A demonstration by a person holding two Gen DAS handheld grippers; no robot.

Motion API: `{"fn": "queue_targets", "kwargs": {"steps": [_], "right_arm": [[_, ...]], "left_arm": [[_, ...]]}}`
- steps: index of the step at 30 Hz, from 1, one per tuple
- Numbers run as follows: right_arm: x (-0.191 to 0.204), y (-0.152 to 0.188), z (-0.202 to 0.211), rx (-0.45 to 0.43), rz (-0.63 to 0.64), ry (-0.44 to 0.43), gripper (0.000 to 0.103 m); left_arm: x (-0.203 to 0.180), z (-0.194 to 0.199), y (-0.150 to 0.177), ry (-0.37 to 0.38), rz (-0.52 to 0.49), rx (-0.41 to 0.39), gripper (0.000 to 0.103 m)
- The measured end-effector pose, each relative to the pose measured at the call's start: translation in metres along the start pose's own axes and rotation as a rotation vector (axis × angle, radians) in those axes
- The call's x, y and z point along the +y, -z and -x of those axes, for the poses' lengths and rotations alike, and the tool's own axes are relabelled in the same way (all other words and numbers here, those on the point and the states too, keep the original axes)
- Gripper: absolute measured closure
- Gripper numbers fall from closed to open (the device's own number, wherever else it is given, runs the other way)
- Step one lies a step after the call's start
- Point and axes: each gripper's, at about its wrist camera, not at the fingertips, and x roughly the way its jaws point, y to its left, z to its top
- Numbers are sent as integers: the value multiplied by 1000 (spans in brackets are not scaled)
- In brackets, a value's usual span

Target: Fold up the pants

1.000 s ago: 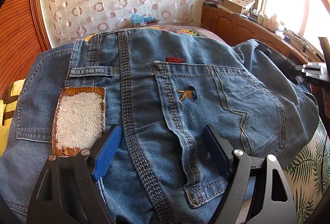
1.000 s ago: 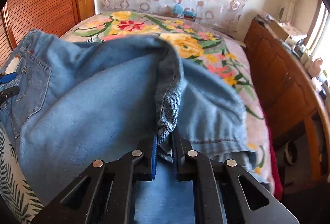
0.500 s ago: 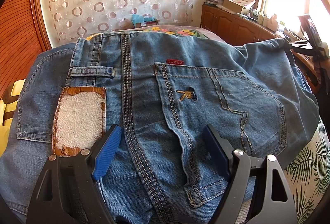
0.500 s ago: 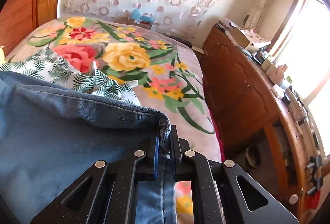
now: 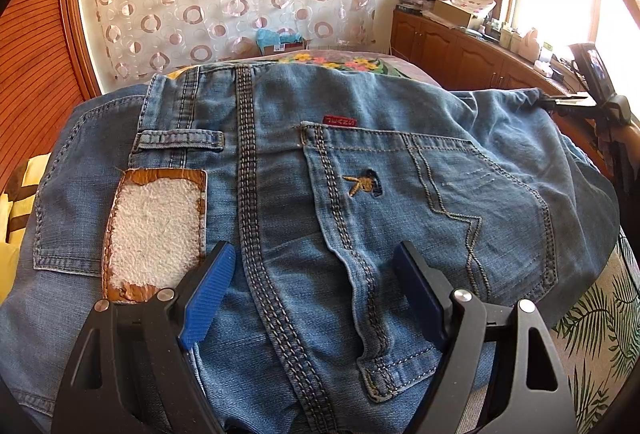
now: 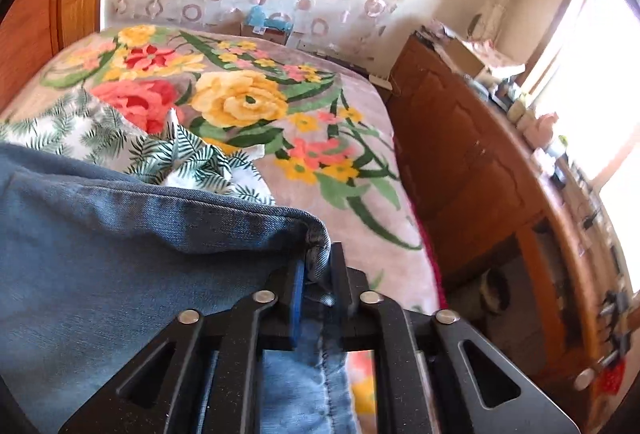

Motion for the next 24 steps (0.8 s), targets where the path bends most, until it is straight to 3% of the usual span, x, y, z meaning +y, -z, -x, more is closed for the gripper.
{"fn": "queue_targets", "kwargs": {"steps": [6, 13, 19, 24], "right_arm": [[-6, 17, 21, -29, -73, -74, 65], [8, 51, 69, -77, -59, -175, 56], [15, 89, 96, -55, -39, -308, 56], [3, 114, 107, -46, -44, -330, 52]], "left_arm": [[1, -1, -2, -3, 1, 1, 21], [2, 0, -1, -2, 1, 1, 21], [3, 1, 0, -5, 1, 1, 21], [5, 0, 0, -12, 3, 0, 21]]}}
